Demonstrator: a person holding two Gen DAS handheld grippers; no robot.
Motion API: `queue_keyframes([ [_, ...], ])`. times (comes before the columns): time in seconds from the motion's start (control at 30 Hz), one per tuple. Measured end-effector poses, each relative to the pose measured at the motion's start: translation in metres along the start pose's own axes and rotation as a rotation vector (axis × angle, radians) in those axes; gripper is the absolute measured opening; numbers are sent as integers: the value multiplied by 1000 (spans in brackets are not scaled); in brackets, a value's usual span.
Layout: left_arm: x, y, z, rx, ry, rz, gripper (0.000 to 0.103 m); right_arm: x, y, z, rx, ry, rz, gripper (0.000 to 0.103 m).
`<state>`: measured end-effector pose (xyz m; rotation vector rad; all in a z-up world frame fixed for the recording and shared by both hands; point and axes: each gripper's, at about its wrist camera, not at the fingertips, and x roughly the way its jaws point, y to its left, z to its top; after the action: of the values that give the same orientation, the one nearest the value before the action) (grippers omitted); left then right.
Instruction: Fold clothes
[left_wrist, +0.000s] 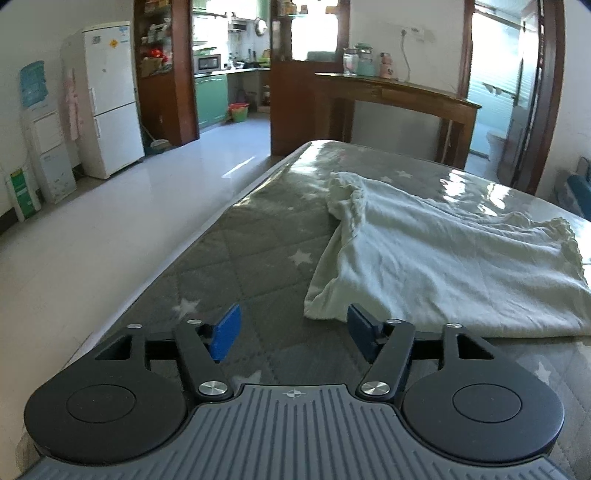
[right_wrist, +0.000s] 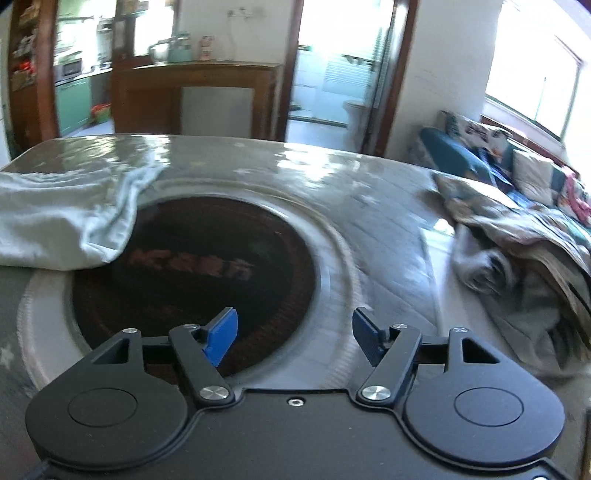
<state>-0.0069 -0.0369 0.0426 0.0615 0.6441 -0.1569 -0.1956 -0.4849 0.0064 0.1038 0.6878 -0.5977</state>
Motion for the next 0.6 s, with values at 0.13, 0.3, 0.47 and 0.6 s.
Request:
queue_keyframes([
  [0.13,-5,1,-11,3,-19,43,67,-2,-26,-11,33,3,-52,77],
  [0.3,-6,4,-21,-32,-21,77,67,0,-62,-26,99,22,-117,77],
  [0.47,-7,9,-27,-79,-33,110,72,0,-89,-34,144,17,-152,80],
  [0.6,-5,9,-32,-83,-45,144,75,-1,-104,-37,156,15,-159,80],
])
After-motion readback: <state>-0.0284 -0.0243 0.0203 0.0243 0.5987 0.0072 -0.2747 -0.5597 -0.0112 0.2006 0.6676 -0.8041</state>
